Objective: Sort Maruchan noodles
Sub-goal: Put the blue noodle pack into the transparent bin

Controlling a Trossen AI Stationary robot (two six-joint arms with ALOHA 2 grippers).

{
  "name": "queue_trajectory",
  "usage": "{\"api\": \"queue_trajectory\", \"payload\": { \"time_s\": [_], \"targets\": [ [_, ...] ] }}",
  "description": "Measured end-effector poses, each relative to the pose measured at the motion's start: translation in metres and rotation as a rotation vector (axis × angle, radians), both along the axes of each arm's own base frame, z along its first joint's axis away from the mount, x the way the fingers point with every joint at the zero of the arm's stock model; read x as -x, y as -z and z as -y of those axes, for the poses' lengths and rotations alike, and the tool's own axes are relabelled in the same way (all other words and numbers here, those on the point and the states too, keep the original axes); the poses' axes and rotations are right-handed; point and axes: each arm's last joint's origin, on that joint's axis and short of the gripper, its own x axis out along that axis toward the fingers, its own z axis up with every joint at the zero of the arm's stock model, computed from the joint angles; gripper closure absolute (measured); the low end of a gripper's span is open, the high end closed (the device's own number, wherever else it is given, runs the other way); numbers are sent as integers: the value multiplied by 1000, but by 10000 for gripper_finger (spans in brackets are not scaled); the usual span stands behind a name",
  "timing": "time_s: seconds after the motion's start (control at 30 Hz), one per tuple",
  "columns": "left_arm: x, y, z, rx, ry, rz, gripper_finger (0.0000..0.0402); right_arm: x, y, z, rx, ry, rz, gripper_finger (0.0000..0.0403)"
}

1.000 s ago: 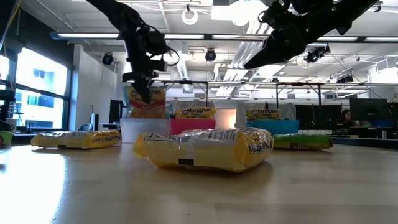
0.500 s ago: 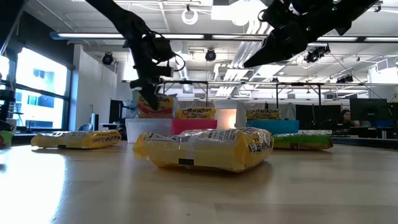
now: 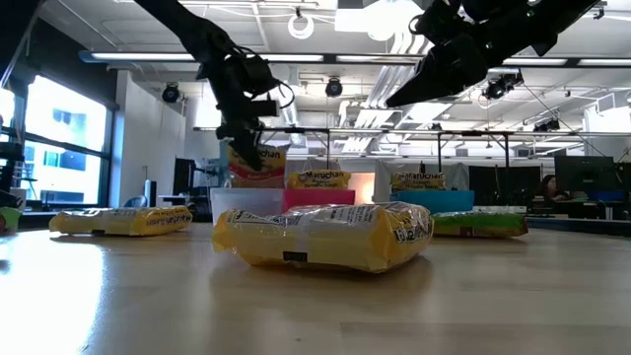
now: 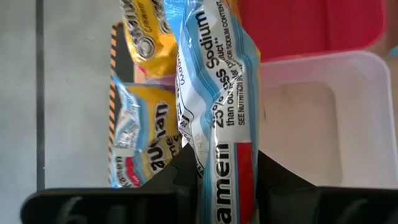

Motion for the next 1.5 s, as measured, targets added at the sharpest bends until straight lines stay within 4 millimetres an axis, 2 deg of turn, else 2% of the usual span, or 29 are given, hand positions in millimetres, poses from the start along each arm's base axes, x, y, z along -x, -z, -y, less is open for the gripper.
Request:
{"api": "queue_trajectory", "payload": {
  "time_s": [0.4,0.8,1.13,1.3,1.5],
  "targets": [
    [2,-3,-2,80,-9,87,346,0,0,0,2,0,-1,391],
    [-5,-6,-2,79,-44,155,346,0,0,0,2,-1,-1,391],
    [-5,5,0,104,-30,192,346,0,0,0,-2,-3,2,391],
    [-4,3,0,96,-29,200,346,-19,7,3,12,-7,76,391],
    [-3,-3,2,86,-27,215,346,-55,43,24,32,39,147,391]
  ]
}}
